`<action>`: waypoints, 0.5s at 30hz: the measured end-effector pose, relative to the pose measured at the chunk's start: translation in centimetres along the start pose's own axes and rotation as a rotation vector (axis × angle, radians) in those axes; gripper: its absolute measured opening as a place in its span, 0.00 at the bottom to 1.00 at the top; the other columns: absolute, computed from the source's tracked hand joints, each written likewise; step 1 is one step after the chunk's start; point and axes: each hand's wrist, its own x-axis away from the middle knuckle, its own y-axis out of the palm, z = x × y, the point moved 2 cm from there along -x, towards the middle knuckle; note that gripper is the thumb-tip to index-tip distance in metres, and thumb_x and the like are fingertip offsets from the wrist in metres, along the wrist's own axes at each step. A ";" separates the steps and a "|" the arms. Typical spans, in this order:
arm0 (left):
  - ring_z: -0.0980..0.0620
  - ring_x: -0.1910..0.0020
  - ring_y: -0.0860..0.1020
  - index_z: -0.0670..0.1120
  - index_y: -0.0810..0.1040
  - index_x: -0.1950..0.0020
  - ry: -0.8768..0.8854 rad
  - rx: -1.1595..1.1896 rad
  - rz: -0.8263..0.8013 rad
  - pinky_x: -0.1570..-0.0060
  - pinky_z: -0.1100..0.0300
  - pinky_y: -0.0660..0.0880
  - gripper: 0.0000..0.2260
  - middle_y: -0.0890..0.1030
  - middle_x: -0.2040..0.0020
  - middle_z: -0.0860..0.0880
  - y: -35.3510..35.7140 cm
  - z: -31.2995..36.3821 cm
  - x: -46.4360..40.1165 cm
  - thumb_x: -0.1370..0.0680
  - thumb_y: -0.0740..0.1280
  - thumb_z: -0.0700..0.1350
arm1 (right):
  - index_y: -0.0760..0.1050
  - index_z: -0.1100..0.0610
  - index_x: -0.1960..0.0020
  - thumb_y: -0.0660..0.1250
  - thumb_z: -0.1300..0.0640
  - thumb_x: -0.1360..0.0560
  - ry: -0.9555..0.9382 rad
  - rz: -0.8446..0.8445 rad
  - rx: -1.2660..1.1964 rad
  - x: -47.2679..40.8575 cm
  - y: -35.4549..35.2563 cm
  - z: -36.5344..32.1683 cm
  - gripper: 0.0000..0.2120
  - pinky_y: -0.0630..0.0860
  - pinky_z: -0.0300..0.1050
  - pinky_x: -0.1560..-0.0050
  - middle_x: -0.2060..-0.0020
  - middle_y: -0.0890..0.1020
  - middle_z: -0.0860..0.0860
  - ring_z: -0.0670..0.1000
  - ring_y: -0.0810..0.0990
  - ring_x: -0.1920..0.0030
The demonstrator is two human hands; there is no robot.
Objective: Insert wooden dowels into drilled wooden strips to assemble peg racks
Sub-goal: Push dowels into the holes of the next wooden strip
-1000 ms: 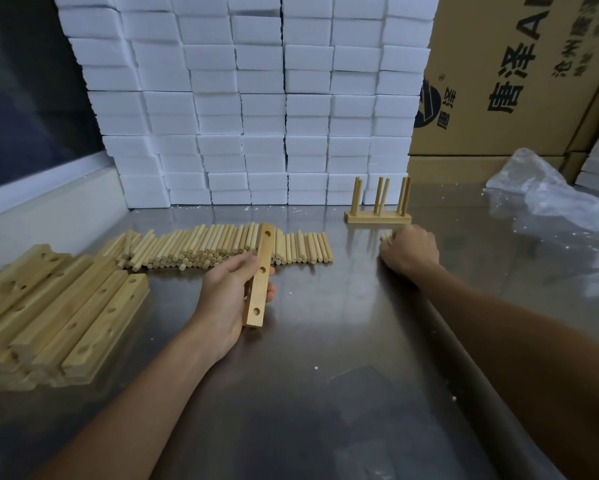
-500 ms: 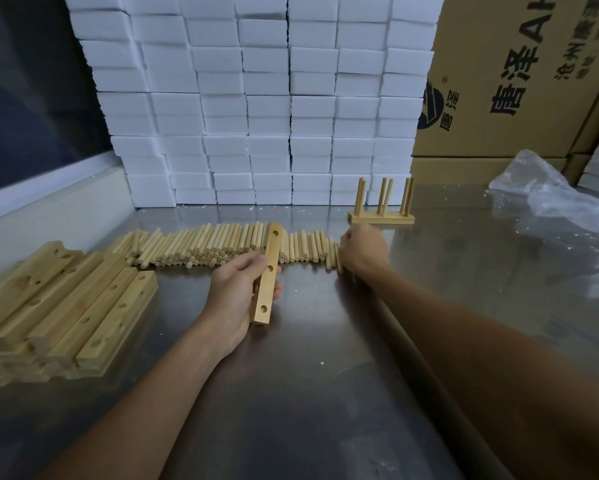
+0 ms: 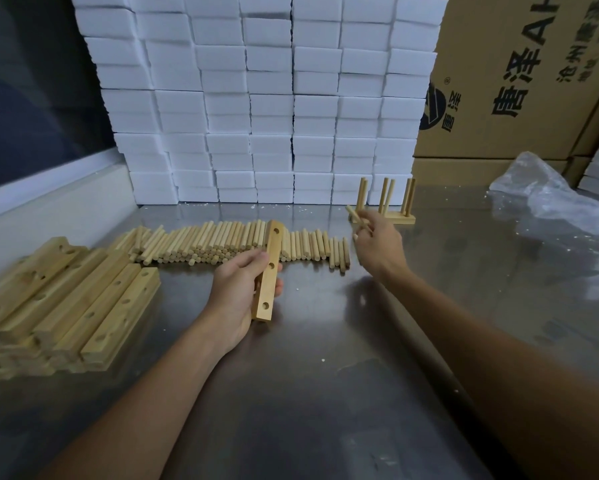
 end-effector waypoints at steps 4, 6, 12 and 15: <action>0.49 0.68 0.81 0.46 0.80 0.49 -0.001 -0.004 -0.007 0.68 0.58 0.80 0.06 0.85 0.60 0.43 0.0 0.0 0.1 0.18 0.64 0.39 | 0.79 0.54 0.41 0.57 0.56 0.17 -0.152 -0.032 0.000 2.6 -0.2 -0.8 0.13 0.70 0.37 0.67 0.61 0.79 0.44 0.40 0.73 0.68; 0.49 0.69 0.81 0.45 0.80 0.49 -0.001 -0.001 -0.008 0.68 0.58 0.80 0.05 0.85 0.58 0.42 0.1 0.1 0.2 0.18 0.64 0.39 | 0.79 0.54 0.50 0.60 0.48 0.18 -0.199 -0.034 0.000 4.0 0.0 -1.1 0.13 0.70 0.39 0.63 0.65 0.78 0.43 0.37 0.74 0.68; 0.49 0.69 0.80 0.43 0.80 0.50 0.011 0.004 0.009 0.68 0.59 0.80 0.06 0.83 0.57 0.40 0.2 0.3 0.6 0.18 0.63 0.38 | 0.76 0.56 0.61 0.56 0.30 0.27 -0.266 0.038 0.127 6.3 0.2 -2.4 0.29 0.77 0.52 0.63 0.68 0.80 0.49 0.50 0.78 0.66; 0.49 0.69 0.80 0.43 0.80 0.50 0.010 0.006 0.017 0.68 0.59 0.80 0.06 0.83 0.57 0.40 0.1 0.2 0.6 0.18 0.63 0.39 | 0.76 0.56 0.60 0.58 0.31 0.27 -0.278 0.030 0.172 6.9 0.5 -2.4 0.27 0.76 0.51 0.65 0.69 0.79 0.48 0.51 0.77 0.66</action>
